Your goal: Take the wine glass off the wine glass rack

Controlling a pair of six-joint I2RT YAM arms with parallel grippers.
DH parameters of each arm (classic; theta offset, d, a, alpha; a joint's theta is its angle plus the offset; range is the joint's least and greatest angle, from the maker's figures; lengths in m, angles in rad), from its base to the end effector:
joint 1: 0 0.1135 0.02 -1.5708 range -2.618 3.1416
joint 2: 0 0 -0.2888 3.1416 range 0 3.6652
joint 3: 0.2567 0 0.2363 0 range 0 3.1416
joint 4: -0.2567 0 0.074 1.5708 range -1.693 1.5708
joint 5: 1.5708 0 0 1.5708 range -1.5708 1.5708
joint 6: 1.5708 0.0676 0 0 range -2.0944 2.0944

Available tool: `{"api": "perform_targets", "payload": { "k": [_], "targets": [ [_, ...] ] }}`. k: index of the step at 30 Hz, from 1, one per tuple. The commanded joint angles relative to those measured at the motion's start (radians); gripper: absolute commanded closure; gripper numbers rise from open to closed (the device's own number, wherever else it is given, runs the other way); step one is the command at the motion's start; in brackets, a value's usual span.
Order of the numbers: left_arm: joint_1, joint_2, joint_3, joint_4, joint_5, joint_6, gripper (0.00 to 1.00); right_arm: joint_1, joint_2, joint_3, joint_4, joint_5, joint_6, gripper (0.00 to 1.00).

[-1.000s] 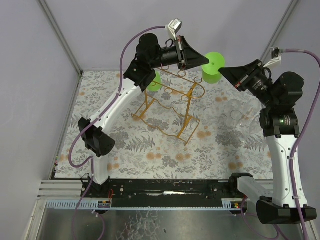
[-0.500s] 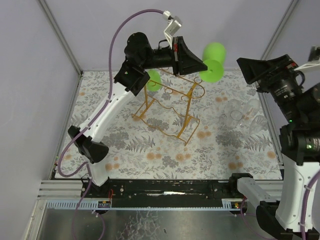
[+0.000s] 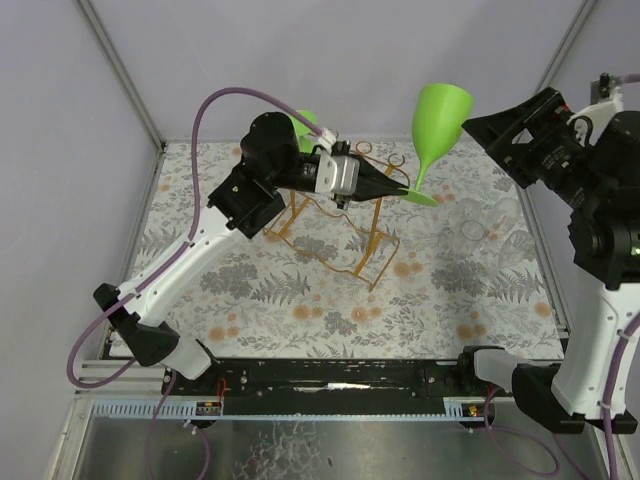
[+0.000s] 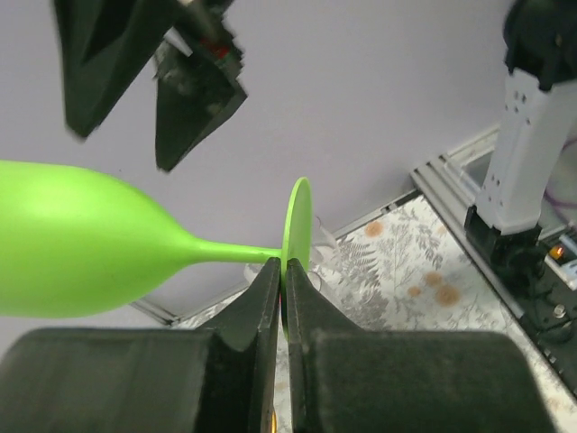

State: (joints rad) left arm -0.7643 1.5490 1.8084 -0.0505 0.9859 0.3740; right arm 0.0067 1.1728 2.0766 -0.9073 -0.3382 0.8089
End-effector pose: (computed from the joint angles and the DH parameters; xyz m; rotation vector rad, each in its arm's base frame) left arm 0.1979 -0.2678 0.5419 1.4030 0.6201 -0.9797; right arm 0.1399 0.0234 0.5959 0.3798 1.6034 0.8966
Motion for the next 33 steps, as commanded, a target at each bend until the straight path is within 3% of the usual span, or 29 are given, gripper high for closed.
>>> {"api": "perform_targets", "payload": {
  "k": [1, 12, 20, 33],
  "targets": [
    [-0.044, -0.061, -0.066, -0.103, 0.028, 0.359, 1.0, -0.001, 0.015, -0.003, -0.058, -0.066, 0.001, 0.09],
    [-0.097, -0.075, -0.112, -0.239, 0.033, 0.524, 1.0, -0.001, 0.029, -0.005, -0.063, -0.177, -0.01, 0.09],
    [-0.118, -0.074, -0.108, -0.306, 0.024, 0.685, 1.0, -0.001, 0.06, -0.015, -0.157, -0.253, -0.071, 0.12],
    [-0.147, -0.064, -0.109, -0.339, 0.013, 0.735, 1.0, -0.001, 0.045, -0.083, -0.15, -0.3, -0.099, 0.1]
  ]
}}
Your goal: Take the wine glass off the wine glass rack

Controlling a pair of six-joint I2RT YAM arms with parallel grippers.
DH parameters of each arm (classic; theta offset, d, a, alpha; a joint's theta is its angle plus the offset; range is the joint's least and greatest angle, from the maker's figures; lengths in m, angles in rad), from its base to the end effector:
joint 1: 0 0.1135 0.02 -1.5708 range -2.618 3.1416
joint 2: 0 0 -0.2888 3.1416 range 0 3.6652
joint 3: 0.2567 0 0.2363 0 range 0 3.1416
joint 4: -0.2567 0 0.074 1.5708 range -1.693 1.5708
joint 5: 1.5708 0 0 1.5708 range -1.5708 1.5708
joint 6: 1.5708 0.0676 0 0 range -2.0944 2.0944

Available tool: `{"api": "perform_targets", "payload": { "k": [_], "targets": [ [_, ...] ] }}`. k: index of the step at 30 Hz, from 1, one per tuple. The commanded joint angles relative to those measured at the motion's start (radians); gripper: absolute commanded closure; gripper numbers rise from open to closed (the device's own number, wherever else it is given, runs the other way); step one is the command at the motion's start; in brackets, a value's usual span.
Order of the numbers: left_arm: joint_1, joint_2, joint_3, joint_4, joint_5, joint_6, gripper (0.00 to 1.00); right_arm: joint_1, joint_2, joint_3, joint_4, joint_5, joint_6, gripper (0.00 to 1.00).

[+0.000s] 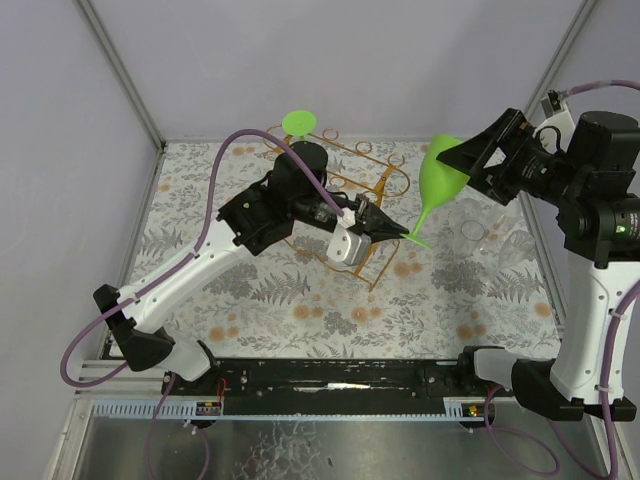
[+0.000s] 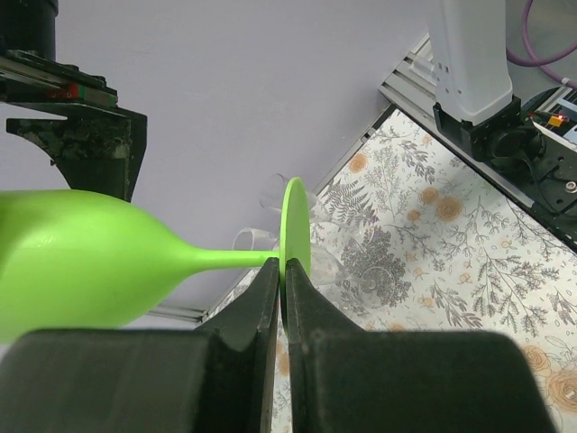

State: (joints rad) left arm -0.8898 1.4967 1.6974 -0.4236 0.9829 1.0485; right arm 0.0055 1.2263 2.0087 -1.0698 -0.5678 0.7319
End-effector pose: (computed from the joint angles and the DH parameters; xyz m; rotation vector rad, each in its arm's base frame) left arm 0.1574 -0.2835 0.4812 1.7188 0.3442 -0.7580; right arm 0.1677 0.0373 0.5519 0.2874 1.9202 1.0272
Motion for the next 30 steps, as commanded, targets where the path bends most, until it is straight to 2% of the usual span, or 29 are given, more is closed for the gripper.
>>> {"api": "perform_targets", "payload": {
  "k": [1, 5, 7, 11, 16, 17, 21, 22, 25, 27, 30],
  "targets": [
    [-0.023, -0.01, 0.004, 0.034, 0.017, 0.062, 1.0, 0.001, -0.008, -0.021, 0.015, -0.076, -0.026, 0.1],
    [-0.028, -0.009, 0.006, 0.034, 0.017, 0.061, 1.0, 0.001, -0.015, -0.062, 0.042, -0.104, -0.039, 0.03],
    [-0.03, -0.009, 0.004, 0.034, 0.016, 0.059, 1.0, 0.001, -0.016, -0.072, 0.046, -0.106, -0.048, 0.04],
    [-0.03, -0.009, 0.0, 0.033, 0.009, 0.058, 1.0, 0.001, -0.015, -0.069, 0.037, -0.094, -0.059, 0.09],
    [-0.031, -0.008, -0.003, 0.036, -0.023, 0.05, 0.98, 0.001, -0.014, -0.017, 0.016, -0.024, -0.075, 0.2],
    [-0.032, -0.009, -0.006, 0.049, -0.036, 0.037, 0.88, 0.001, -0.016, 0.0, 0.015, 0.0, -0.079, 0.22],
    [-0.032, -0.027, -0.054, 0.207, -0.135, -0.152, 0.25, 0.001, -0.01, 0.08, -0.017, 0.15, -0.113, 0.3],
    [-0.033, -0.027, -0.055, 0.234, -0.151, -0.192, 0.17, 0.001, -0.01, 0.099, -0.028, 0.197, -0.127, 0.31],
    [-0.031, -0.027, -0.043, 0.271, -0.24, -0.307, 0.05, 0.001, -0.021, 0.145, -0.053, 0.377, -0.189, 0.32],
    [-0.028, -0.029, -0.036, 0.304, -0.295, -0.401, 0.03, 0.0, -0.05, 0.125, -0.037, 0.517, -0.27, 0.32],
    [-0.01, -0.016, 0.002, 0.347, -0.364, -0.57, 0.02, 0.001, -0.116, 0.0, 0.033, 0.704, -0.382, 0.32]
  ]
}}
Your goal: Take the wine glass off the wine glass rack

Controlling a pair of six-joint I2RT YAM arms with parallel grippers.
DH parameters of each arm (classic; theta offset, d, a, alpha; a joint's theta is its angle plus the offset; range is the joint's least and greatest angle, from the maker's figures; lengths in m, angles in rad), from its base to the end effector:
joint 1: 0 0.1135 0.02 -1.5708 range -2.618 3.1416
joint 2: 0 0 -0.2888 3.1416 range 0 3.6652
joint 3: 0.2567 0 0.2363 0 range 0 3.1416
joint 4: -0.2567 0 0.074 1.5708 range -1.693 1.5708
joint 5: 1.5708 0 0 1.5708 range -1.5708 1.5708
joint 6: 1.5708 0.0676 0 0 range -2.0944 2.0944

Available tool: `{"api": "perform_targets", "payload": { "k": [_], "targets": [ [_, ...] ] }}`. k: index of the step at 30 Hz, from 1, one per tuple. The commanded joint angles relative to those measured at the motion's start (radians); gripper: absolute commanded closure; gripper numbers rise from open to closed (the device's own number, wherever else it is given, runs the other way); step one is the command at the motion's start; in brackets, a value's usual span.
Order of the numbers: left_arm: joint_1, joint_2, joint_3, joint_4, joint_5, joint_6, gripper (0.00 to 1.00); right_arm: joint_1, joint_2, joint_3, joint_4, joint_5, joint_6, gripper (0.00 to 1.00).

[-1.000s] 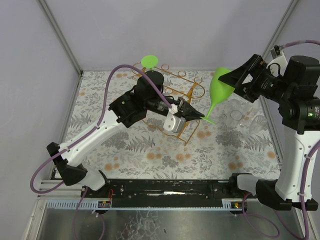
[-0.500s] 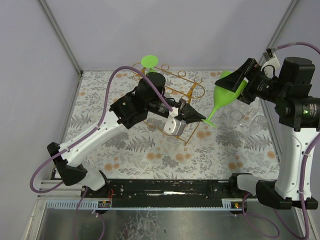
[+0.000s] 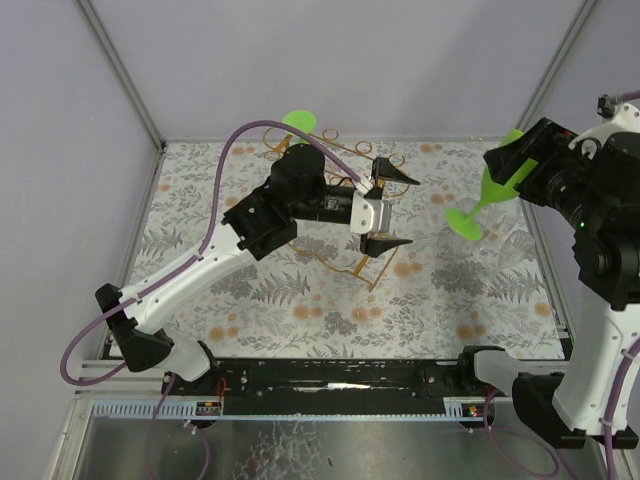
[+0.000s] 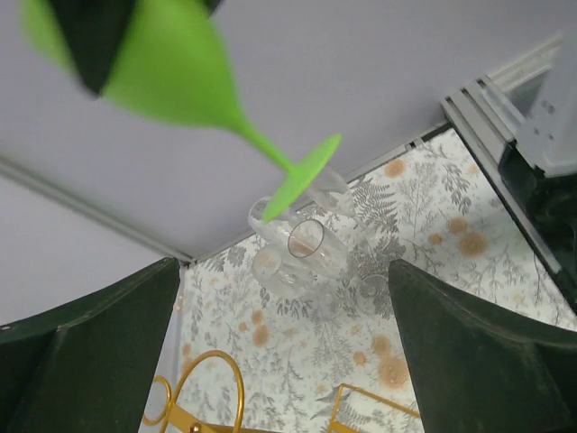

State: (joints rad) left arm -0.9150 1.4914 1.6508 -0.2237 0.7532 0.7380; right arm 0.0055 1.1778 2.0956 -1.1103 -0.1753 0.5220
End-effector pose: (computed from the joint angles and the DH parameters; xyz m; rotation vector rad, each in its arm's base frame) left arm 0.1684 -0.2947 0.4890 1.5455 0.6338 -0.7468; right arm 0.1385 0.0126 0.5714 0.3313 1.7606 0.5354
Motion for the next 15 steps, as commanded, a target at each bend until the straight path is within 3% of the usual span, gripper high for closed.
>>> {"api": "perform_targets", "payload": {
  "k": [1, 6, 15],
  "targets": [
    [0.026, -0.004, 0.072, 0.147, -0.153, -0.317, 0.02, 0.001, -0.096, -0.173, 0.119, 0.356, -0.202, 0.32],
    [0.104, 0.046, 0.202, 0.127, -0.179, -0.573, 0.02, 0.001, -0.203, -0.404, 0.32, 0.469, -0.261, 0.32],
    [0.211, 0.04, 0.249, 0.128, -0.181, -0.764, 0.03, 0.001, -0.011, -0.328, 0.563, 0.501, -0.343, 0.32]
  ]
}}
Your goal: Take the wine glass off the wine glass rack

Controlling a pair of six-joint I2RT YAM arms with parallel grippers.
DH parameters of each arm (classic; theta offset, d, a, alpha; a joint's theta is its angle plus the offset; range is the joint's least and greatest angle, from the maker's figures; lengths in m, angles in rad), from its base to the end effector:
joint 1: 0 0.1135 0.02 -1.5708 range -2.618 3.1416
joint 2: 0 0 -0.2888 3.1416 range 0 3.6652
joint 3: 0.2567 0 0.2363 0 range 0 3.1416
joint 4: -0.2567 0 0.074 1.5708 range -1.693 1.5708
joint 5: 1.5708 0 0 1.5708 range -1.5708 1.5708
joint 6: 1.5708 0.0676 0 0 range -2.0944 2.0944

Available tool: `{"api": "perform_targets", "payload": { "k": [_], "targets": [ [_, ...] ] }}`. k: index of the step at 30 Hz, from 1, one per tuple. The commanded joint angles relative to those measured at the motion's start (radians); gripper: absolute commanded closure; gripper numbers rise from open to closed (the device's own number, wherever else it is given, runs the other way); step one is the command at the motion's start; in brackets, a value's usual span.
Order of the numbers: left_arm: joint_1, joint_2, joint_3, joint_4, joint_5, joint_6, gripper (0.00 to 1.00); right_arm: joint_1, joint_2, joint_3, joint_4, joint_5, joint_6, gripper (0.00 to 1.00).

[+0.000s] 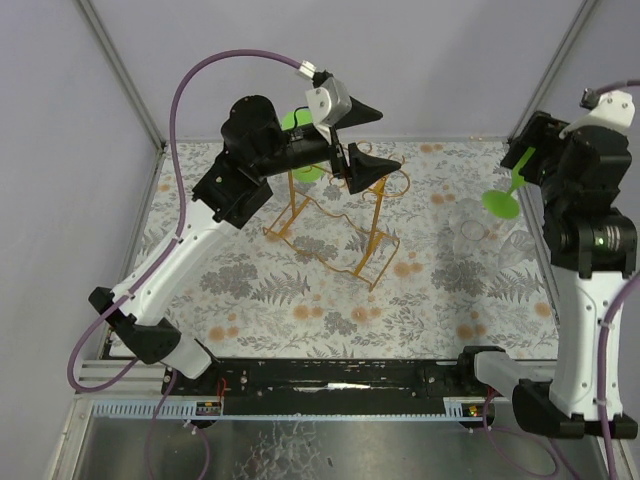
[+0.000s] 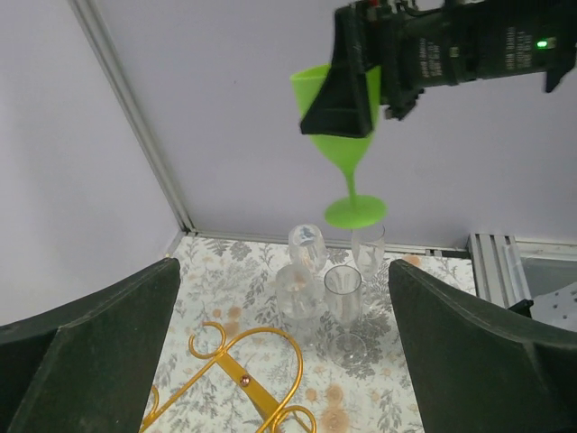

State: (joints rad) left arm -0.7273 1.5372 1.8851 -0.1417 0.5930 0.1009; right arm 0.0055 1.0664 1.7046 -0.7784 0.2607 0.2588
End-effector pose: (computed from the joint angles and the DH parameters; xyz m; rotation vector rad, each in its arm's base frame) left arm 0.2229 -0.2490 0.5631 1.0231 1.0472 -0.9180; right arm 0.1663 -0.0165 0.5312 0.4057 1.6574 -0.0262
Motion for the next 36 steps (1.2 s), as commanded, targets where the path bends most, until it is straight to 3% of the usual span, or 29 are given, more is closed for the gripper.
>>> {"api": "perform_targets", "payload": {
  "k": [1, 13, 19, 25, 36],
  "targets": [
    [0.034, -0.012, 0.008, 0.046, -0.018, -0.137, 0.03, 0.001, 0.132, 0.077, 0.26, 0.069, -0.094, 0.32],
    [0.138, -0.109, -0.119, 0.078, 0.005, -0.18, 0.03, -0.008, 0.443, 0.129, 0.618, 0.054, -0.182, 0.29],
    [0.18, -0.129, -0.17, 0.094, 0.017, -0.196, 0.03, -0.024, 0.553, 0.103, 0.731, -0.022, -0.137, 0.31],
    [0.202, -0.131, -0.195, 0.095, 0.022, -0.198, 0.03, 0.06, 0.618, 0.069, 0.798, -0.002, -0.152, 0.32],
    [0.216, -0.134, -0.206, 0.068, 0.024, -0.191, 0.03, 0.221, 0.561, -0.256, 0.998, 0.135, -0.164, 0.32]
  ]
}}
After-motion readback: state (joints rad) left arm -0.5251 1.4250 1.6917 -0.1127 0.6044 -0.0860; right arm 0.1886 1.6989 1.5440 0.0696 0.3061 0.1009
